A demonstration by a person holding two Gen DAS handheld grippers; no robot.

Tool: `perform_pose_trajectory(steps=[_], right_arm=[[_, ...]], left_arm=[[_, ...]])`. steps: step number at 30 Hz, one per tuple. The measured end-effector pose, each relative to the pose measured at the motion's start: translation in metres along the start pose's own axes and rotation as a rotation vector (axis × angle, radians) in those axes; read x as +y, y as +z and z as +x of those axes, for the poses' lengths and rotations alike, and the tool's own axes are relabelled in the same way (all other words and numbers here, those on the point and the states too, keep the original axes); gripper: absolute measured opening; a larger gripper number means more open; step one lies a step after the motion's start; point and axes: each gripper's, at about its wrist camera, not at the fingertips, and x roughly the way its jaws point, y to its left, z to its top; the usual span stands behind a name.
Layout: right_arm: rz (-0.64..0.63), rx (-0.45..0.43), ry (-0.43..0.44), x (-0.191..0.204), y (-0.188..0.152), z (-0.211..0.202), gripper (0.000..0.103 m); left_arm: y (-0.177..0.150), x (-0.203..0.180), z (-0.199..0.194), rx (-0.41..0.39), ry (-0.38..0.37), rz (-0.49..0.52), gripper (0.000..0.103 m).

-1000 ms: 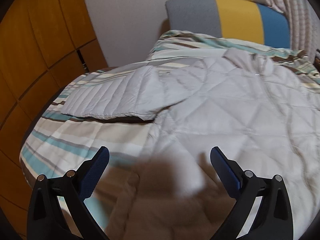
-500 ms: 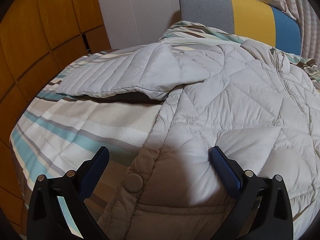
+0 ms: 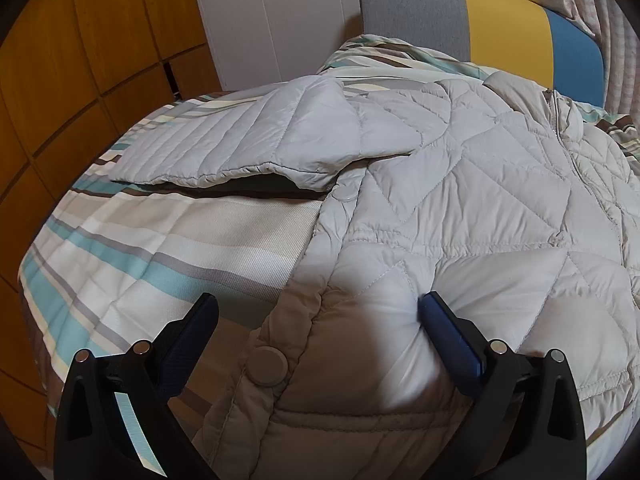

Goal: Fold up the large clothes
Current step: 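Grasp the sleeve cuff with the right gripper and lift it, then carry the sleeve across the jacket body and release it with the right gripper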

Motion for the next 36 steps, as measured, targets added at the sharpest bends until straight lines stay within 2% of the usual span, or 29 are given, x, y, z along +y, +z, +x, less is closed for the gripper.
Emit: perform_pose_trajectory(steps=[7,14,17,19,21,22,24,25,26,27,30,33,36], right_arm=[[-0.243,-0.092,0.190,0.128,0.002,-0.025,0.007],[-0.416,-0.151,0.346,0.230,-0.004,-0.040,0.007],[-0.494,-0.177,0.413,0.262,-0.017,-0.047,0.007],[-0.546,-0.186,0.424,0.274,-0.026,-0.050,0.008],[-0.603,-0.143,0.488,0.287,-0.037,-0.046,0.013],[-0.627,-0.124,0.513,0.291,-0.043,-0.042,0.016],[-0.633,-0.110,0.544,0.292,-0.044,-0.039,0.031],[-0.621,-0.117,0.563,0.289,-0.042,-0.040,0.035],[-0.599,-0.131,0.585,0.281,-0.039,-0.044,0.043],[-0.581,-0.141,0.594,0.275,-0.037,-0.047,0.046],[-0.487,-0.174,0.620,0.242,-0.026,-0.058,0.048],[-0.347,-0.185,0.620,0.206,-0.017,-0.063,0.051],[-0.153,-0.139,0.566,0.157,-0.013,-0.056,0.050]], left_arm=[[0.000,0.003,0.001,0.002,-0.019,-0.016,0.100],[-0.001,0.004,0.001,0.001,-0.020,-0.017,0.100],[-0.001,0.004,0.001,0.000,-0.020,-0.019,0.100],[-0.001,0.004,0.001,-0.001,-0.019,-0.019,0.100],[-0.001,0.004,0.001,-0.003,-0.014,-0.015,0.100],[-0.001,0.004,-0.001,-0.002,-0.012,-0.013,0.100],[0.001,0.004,-0.004,0.010,-0.001,-0.012,0.100],[0.002,0.003,-0.007,0.015,0.002,-0.008,0.100],[0.004,0.001,-0.011,0.017,0.002,-0.004,0.100],[0.007,-0.001,-0.017,0.015,-0.002,0.000,0.100],[0.017,-0.009,-0.040,-0.034,-0.018,0.007,0.100],[0.039,-0.036,-0.070,-0.130,-0.060,0.034,0.100],[0.060,-0.072,-0.078,-0.175,-0.121,0.080,0.100]])
